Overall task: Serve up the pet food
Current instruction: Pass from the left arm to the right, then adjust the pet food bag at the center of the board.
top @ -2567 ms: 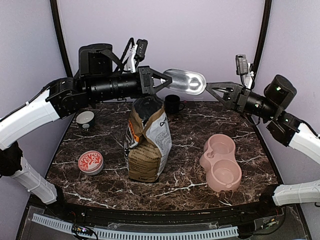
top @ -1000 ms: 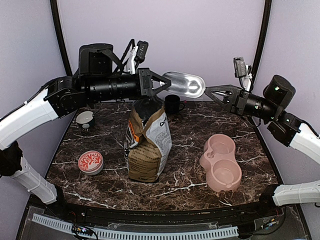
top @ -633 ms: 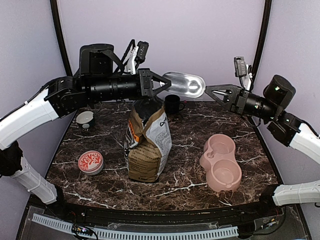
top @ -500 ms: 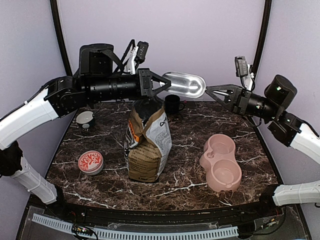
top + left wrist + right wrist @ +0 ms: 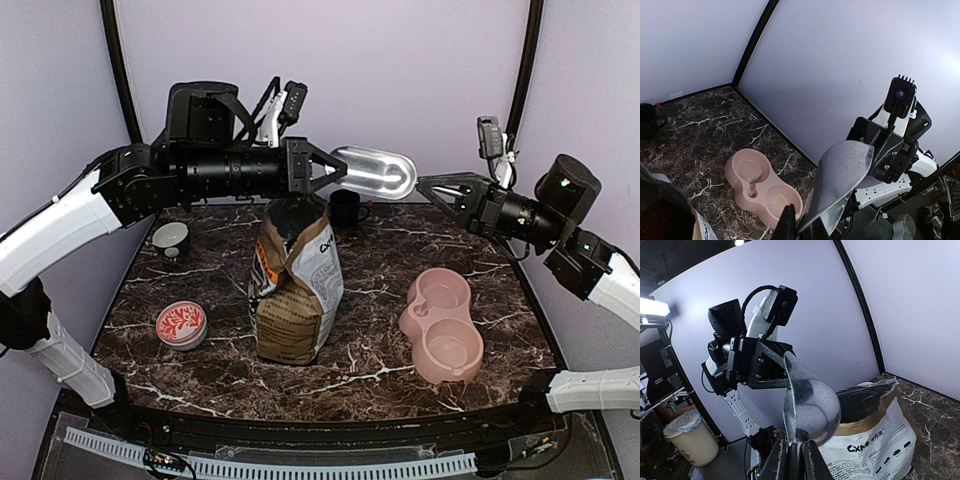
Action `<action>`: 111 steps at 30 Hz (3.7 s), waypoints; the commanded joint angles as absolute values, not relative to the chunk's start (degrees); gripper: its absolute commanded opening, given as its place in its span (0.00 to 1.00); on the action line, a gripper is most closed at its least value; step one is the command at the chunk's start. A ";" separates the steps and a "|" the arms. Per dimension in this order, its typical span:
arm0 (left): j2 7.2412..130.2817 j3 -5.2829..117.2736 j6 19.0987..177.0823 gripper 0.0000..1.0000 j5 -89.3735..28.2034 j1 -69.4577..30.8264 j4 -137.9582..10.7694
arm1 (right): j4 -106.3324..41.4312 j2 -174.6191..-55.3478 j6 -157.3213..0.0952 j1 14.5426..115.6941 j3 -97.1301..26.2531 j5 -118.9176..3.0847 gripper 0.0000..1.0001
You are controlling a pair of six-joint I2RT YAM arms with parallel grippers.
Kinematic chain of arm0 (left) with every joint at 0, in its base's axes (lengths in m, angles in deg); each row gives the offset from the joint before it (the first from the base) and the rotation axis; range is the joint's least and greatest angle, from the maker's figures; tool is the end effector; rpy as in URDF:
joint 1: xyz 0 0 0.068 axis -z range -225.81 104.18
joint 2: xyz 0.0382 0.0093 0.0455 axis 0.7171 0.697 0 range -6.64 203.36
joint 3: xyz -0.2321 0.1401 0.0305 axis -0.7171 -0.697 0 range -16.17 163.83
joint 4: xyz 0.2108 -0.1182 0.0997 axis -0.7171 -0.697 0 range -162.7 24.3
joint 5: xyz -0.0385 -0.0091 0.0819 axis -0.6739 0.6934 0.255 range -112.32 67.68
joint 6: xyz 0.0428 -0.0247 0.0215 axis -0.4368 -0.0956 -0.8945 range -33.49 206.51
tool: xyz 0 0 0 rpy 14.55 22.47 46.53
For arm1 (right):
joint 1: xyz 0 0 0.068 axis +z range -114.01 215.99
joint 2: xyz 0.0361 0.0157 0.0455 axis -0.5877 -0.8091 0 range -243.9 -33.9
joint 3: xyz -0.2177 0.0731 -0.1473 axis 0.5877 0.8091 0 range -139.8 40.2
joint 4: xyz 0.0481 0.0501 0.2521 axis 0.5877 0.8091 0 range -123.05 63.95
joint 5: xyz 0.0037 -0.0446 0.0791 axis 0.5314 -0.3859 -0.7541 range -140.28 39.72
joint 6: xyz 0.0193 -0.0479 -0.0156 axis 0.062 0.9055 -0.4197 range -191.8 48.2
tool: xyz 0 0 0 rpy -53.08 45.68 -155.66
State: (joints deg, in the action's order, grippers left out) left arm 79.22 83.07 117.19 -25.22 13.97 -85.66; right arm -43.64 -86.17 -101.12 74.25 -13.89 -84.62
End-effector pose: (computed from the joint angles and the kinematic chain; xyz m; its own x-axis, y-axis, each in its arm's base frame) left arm 0.1665 -0.2897 0.4793 -0.5029 -0.1491 -0.8514 0.7345 0.4455 -0.5119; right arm 0.1465 0.1411 0.4122 -0.3152 0.2664 -0.9109 -0.9056 0.2026 0.3726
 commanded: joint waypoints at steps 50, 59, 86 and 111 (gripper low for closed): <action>97.80 105.88 114.79 0.31 -4.55 4.37 -139.69 | -21.99 -74.68 -90.29 73.65 -5.56 -52.68 0.00; 95.62 105.01 112.84 0.00 -1.78 4.07 -136.73 | -22.13 -74.90 -90.29 73.52 -5.09 -52.21 0.00; 95.20 125.74 101.22 0.00 2.06 -0.11 -141.46 | -22.50 -75.29 -90.53 73.35 -5.43 -53.57 0.00; 100.83 120.35 115.57 0.00 -9.41 10.88 -127.58 | -12.06 -83.44 -96.89 74.05 -23.69 -80.23 0.00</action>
State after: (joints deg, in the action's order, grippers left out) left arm 103.33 117.91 111.88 -7.60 8.88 -139.87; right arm -12.45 -80.91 -94.13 73.62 -20.45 -74.42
